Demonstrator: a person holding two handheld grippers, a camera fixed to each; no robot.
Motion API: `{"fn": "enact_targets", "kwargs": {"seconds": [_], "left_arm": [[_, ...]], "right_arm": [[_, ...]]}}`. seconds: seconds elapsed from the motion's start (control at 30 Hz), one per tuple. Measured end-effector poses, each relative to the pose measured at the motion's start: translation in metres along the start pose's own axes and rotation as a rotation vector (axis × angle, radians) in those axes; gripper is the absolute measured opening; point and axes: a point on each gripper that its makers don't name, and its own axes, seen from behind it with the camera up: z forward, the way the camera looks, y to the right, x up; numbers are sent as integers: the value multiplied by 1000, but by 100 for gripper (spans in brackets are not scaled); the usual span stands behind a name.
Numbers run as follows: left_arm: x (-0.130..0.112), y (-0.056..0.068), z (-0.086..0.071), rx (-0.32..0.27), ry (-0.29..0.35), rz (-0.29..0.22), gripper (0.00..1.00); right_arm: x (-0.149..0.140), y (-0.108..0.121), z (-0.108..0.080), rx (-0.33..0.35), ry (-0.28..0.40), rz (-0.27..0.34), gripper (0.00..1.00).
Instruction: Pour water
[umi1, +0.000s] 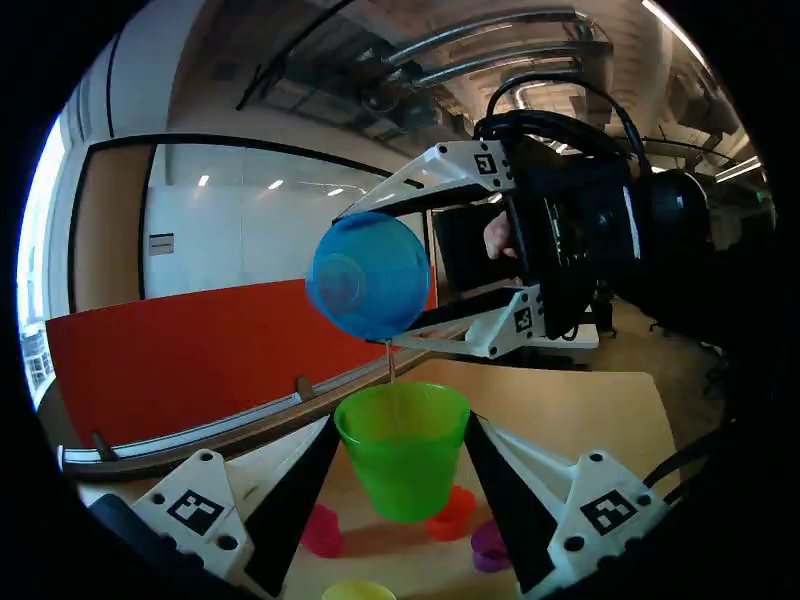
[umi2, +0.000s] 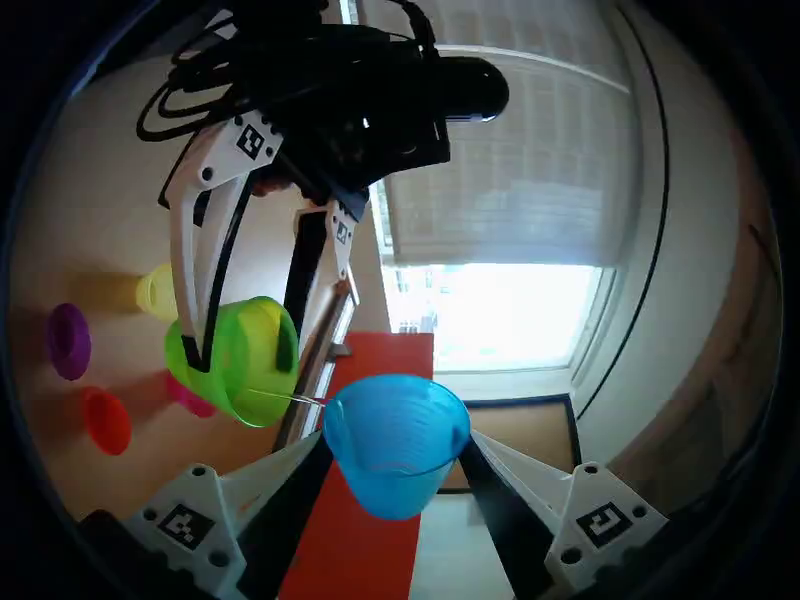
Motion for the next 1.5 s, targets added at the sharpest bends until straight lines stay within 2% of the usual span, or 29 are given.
{"fn": "enact_targets", "kwargs": {"seconds": [1.17,1.37,1.5], "left_arm": [[3,-1,-4,5,0,7,88],[4,-1,-4,6,1,7,88],[3,-1,-4,6,1,6,88]], "right_arm": [[5,1,-1,0,8,-25,90],[5,1,-2,-4,10,-3,90],[5,0,-3,-9,11,40,90]]}}
